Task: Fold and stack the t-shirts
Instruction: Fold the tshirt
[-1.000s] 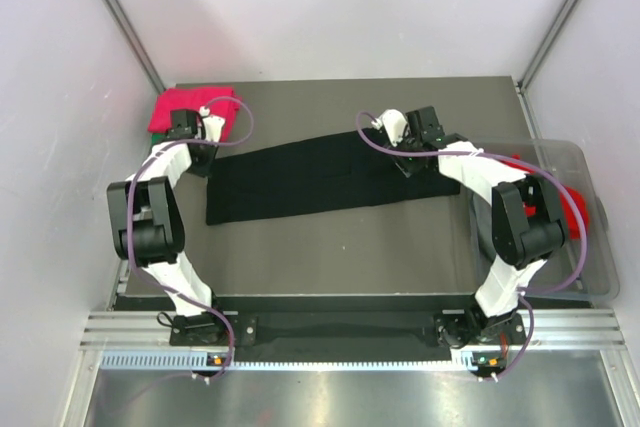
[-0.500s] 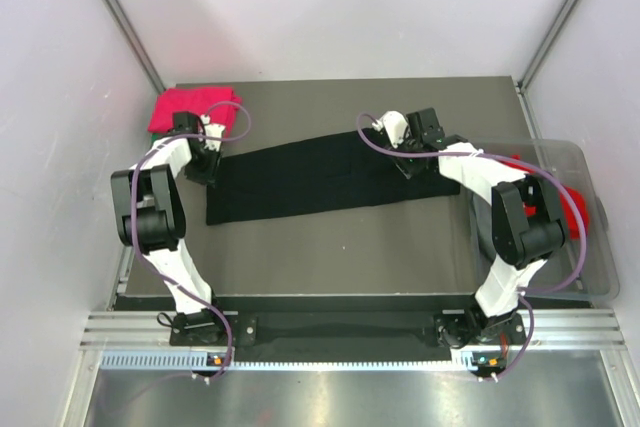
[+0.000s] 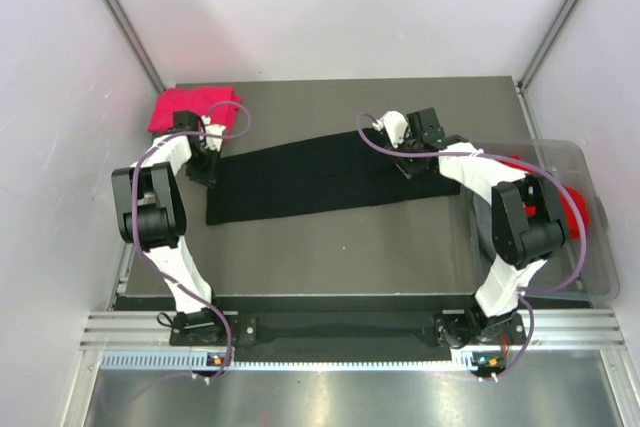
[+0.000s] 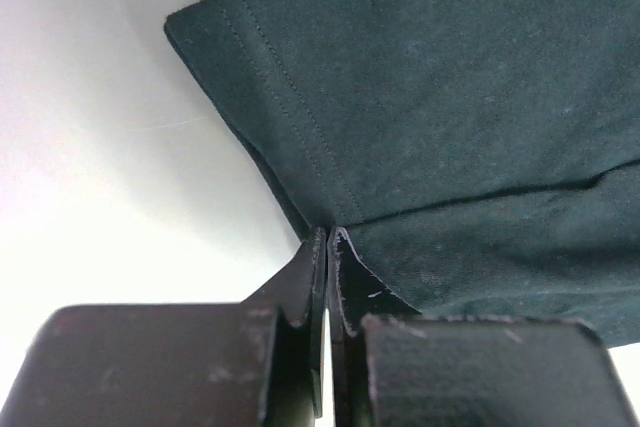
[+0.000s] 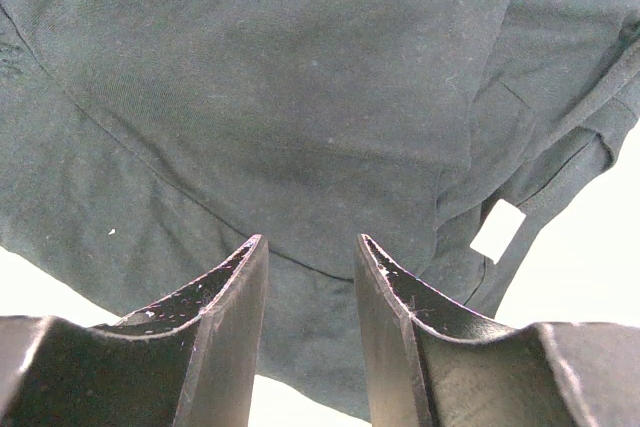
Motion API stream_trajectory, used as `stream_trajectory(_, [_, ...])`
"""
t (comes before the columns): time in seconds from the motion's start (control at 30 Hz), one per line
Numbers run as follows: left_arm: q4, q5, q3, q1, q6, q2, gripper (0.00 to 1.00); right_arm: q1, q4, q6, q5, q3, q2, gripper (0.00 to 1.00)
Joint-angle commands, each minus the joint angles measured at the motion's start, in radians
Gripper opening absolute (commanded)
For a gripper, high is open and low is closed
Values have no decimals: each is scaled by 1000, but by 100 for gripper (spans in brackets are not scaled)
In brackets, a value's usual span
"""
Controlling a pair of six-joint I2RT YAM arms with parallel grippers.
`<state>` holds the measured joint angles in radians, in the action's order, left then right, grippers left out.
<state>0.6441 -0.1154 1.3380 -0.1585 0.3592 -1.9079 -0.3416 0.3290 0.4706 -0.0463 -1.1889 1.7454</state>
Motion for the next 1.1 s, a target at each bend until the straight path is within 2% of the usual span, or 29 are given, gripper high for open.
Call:
stream_trajectory(0.0, [-12, -6, 17, -7, -25, 30, 0, 16, -30, -1, -1, -2, -4, 40])
stream_trajectory(0.27, [-208, 108, -69, -7, -29, 138, 0, 21, -44, 0, 8, 11, -9, 40])
stream_trajectory(0.4, [-219, 134, -80, -7, -39, 141, 0, 23, -45, 0, 8, 11, -7, 40])
stream_trajectory(0.47, [-218, 137, -79, -7, -48, 133, 11, 23, -44, 0, 8, 9, -6, 40])
stream_trajectory(0.53, [-224, 145, -83, -7, -55, 132, 30, 23, -44, 0, 10, 12, -9, 40])
stream_trajectory(0.7, [-267, 140, -125, -6, -59, 177, 39, 27, -62, -12, 40, 21, -20, 40])
stream_trajectory(0.8, [-276, 120, -141, -6, -37, 222, 42, 44, -91, -38, 120, 22, -30, 40])
stream_trajectory(0.93, [-247, -38, -210, 31, 73, 329, 45, 116, -84, -122, 148, -20, -55, 41])
stream_trajectory(1.07, [-134, -131, -316, 102, 339, 441, 49, 176, 31, -130, 54, -92, -34, 43])
